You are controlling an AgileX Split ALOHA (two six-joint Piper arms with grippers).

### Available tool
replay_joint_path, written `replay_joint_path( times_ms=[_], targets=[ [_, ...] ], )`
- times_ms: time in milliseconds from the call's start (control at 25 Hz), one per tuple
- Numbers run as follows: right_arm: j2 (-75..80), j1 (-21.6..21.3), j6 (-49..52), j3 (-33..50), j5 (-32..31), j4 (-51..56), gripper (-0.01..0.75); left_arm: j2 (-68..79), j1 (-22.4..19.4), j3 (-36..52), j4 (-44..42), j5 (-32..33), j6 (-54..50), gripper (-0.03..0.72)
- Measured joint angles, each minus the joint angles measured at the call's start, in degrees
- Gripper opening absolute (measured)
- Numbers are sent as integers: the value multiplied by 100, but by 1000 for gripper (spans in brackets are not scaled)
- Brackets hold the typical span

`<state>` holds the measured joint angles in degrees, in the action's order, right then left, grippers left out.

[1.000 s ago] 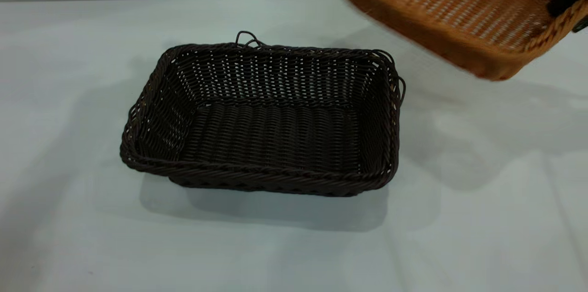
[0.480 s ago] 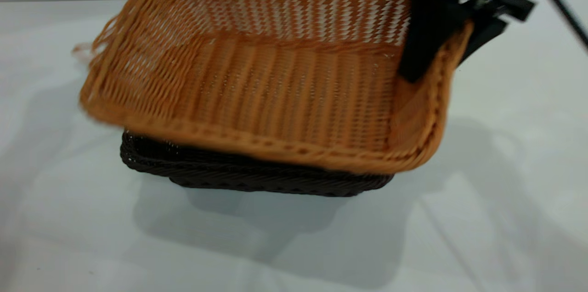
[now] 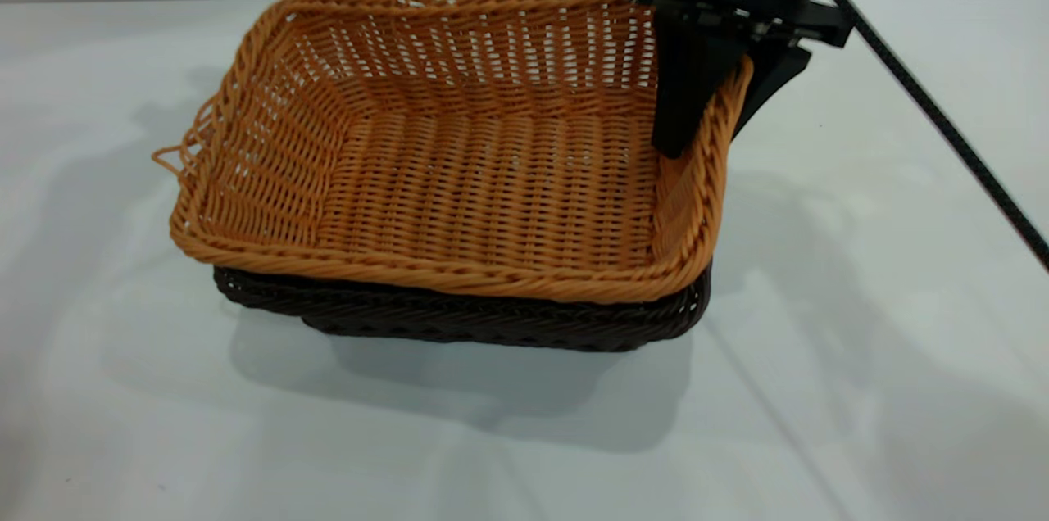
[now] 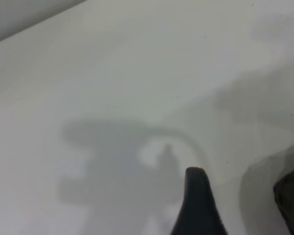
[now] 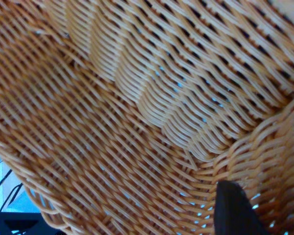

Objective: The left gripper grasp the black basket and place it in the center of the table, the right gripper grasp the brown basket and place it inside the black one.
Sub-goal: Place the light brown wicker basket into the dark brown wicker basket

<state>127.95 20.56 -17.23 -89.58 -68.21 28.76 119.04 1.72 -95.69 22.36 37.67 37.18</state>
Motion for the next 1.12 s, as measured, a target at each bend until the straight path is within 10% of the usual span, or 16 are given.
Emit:
replay_joint_path(
  times_ms=[440,840,1120],
  targets=[
    [338,0,211,-219,-25,-86,211,0,0,0,0,0,37,472],
    [338,0,343,-266,-25,-713,603,-7,0,0,0,-12,37,472],
    [-6,0,609,-272,-5,-1522,610,-283,0,0,-6,4,37,472]
  ],
)
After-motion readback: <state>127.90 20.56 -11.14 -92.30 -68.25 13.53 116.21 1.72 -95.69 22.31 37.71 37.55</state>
